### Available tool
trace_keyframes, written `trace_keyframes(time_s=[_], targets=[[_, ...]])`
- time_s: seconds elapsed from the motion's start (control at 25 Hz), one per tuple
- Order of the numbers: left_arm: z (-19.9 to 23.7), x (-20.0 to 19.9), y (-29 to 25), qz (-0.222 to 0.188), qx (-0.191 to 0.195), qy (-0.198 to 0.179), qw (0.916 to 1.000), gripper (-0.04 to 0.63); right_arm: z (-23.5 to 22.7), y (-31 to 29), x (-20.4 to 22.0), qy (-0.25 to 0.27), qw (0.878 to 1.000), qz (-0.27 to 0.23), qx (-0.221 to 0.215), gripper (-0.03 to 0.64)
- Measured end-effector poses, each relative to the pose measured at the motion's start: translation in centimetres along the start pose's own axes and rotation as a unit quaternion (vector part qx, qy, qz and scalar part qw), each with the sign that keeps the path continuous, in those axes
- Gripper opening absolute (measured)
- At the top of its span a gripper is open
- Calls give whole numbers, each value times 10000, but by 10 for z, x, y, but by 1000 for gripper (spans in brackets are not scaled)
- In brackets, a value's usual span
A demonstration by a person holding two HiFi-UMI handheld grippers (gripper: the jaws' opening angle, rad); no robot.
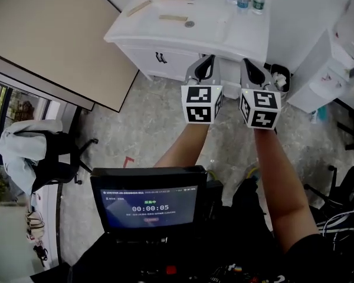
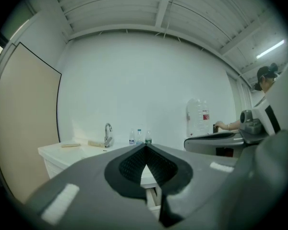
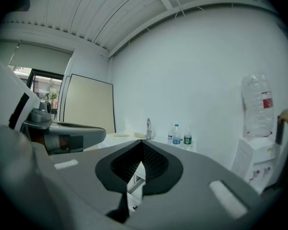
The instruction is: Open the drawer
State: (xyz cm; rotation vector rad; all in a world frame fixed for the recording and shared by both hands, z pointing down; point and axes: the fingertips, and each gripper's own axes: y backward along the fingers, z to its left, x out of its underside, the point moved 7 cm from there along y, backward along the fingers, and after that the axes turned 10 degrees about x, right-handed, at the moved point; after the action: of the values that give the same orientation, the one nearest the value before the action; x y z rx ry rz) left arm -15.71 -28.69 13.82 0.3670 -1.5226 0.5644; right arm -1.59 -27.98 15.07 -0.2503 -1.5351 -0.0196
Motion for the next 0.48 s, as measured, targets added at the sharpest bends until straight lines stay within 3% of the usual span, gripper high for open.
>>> trace_keyframes(time_s=[0.48], targets=[[-17, 2, 26, 108, -90, 71, 9999, 4, 4, 26, -6, 4, 10000, -80, -59, 21]])
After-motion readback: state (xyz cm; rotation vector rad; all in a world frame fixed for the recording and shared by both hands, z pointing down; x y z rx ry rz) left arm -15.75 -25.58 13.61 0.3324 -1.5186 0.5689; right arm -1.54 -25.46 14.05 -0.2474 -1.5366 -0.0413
